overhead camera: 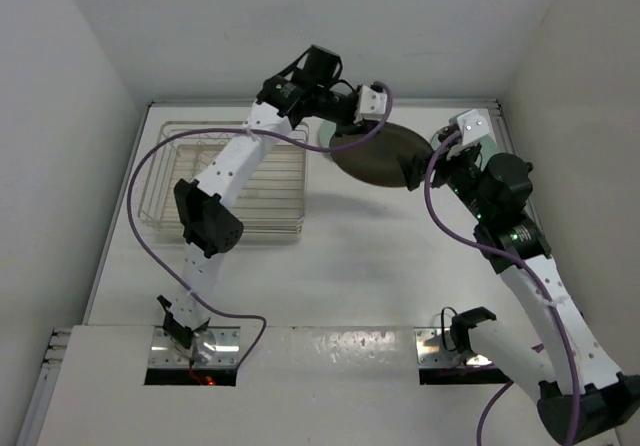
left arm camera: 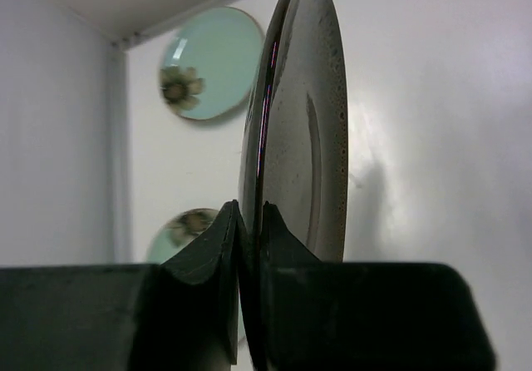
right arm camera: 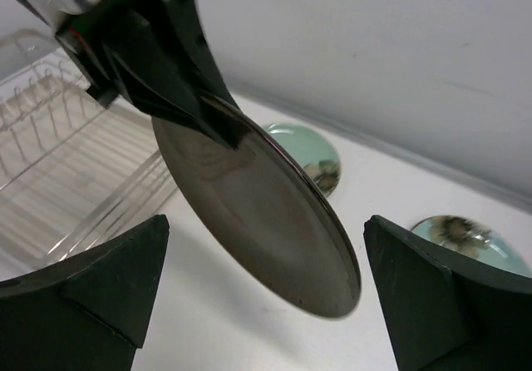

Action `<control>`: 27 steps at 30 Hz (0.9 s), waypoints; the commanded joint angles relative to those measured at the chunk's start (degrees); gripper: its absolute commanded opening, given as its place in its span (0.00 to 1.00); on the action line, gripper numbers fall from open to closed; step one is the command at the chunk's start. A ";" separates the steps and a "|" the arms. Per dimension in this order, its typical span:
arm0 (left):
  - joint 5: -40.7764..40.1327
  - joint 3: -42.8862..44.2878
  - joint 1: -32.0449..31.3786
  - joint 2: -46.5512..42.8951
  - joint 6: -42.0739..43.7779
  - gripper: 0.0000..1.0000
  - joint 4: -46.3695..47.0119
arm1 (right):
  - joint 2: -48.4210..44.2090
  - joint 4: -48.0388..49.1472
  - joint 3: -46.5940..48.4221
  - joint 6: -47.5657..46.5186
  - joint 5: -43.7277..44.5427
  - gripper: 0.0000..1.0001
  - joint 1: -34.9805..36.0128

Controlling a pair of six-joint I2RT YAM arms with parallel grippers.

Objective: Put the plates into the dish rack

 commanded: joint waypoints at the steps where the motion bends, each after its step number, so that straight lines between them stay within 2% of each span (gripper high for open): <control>1: 1.63 4.84 3.83 -10.40 7.76 0.00 3.83 | -2.18 1.21 2.76 -2.76 5.53 0.99 -0.23; 6: -2.50 2.47 11.92 -15.95 17.97 0.00 0.06 | -4.21 -0.11 1.97 -5.66 7.22 0.99 -0.41; 7: -3.12 2.47 14.98 -16.92 21.99 0.00 -0.74 | -4.30 -0.20 1.79 -5.40 7.13 0.99 -0.41; 13: -3.22 1.85 27.38 -21.75 32.82 0.00 -7.76 | -3.60 2.08 -0.66 -1.55 5.73 0.99 -0.32; 16: -2.69 1.85 31.00 -22.99 37.40 0.00 -12.41 | -2.28 4.00 -0.76 -0.04 5.11 0.99 -0.41; 20: -5.58 -3.85 36.27 -24.22 46.35 0.00 -15.33 | -0.35 4.63 -0.23 1.01 2.92 0.99 -0.41; 27: -3.57 -7.73 42.00 -23.69 47.78 0.00 -12.87 | 0.28 5.42 -0.84 2.16 2.03 0.99 -0.41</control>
